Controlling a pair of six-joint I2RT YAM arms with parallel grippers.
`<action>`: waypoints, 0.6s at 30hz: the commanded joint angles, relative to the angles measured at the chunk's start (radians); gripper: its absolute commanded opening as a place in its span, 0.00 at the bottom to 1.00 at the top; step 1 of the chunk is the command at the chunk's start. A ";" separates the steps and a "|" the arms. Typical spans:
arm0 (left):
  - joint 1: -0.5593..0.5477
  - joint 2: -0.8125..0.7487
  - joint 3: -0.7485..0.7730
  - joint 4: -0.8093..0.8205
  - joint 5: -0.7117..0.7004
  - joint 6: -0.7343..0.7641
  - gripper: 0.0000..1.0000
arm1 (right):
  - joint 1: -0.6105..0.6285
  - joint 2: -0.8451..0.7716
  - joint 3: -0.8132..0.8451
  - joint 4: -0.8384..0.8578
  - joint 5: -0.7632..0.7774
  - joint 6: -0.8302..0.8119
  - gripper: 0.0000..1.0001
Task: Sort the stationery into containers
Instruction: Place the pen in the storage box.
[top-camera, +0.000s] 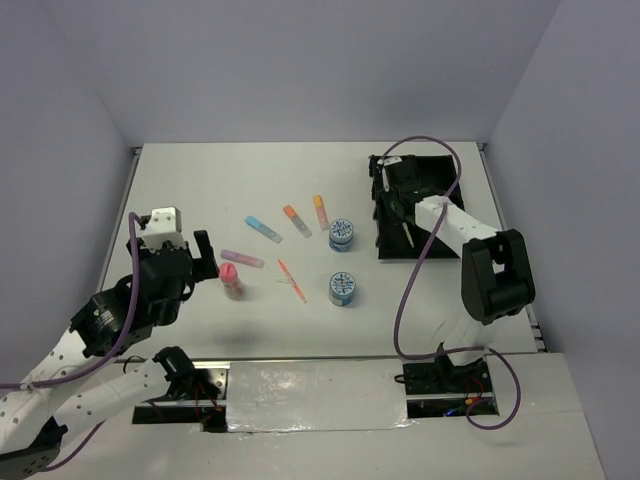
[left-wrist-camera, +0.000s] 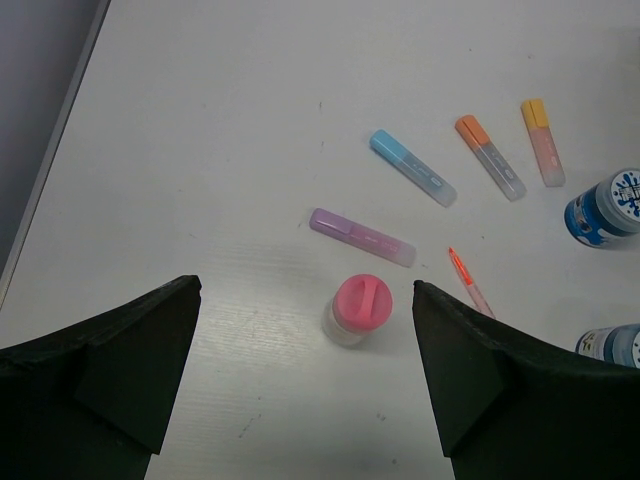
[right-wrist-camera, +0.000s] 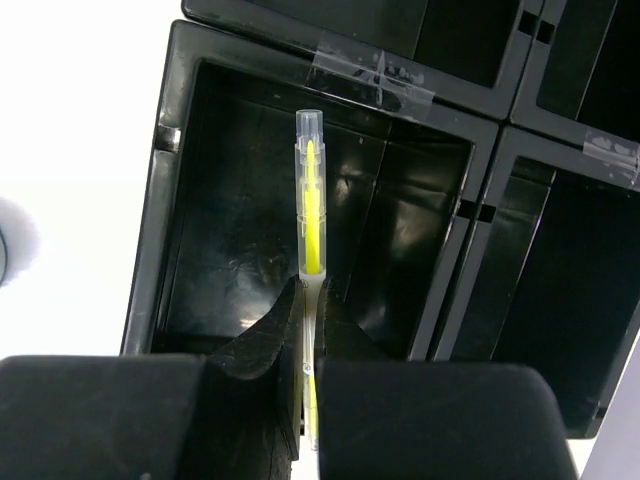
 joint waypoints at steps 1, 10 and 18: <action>0.006 0.010 -0.005 0.042 0.010 0.036 0.99 | 0.000 -0.003 -0.013 0.091 0.001 -0.032 0.02; 0.013 0.012 -0.008 0.051 0.024 0.045 0.99 | 0.000 0.006 -0.012 0.087 -0.014 -0.029 0.12; 0.015 0.004 -0.012 0.054 0.025 0.048 0.99 | 0.000 0.034 -0.007 0.080 -0.021 -0.021 0.14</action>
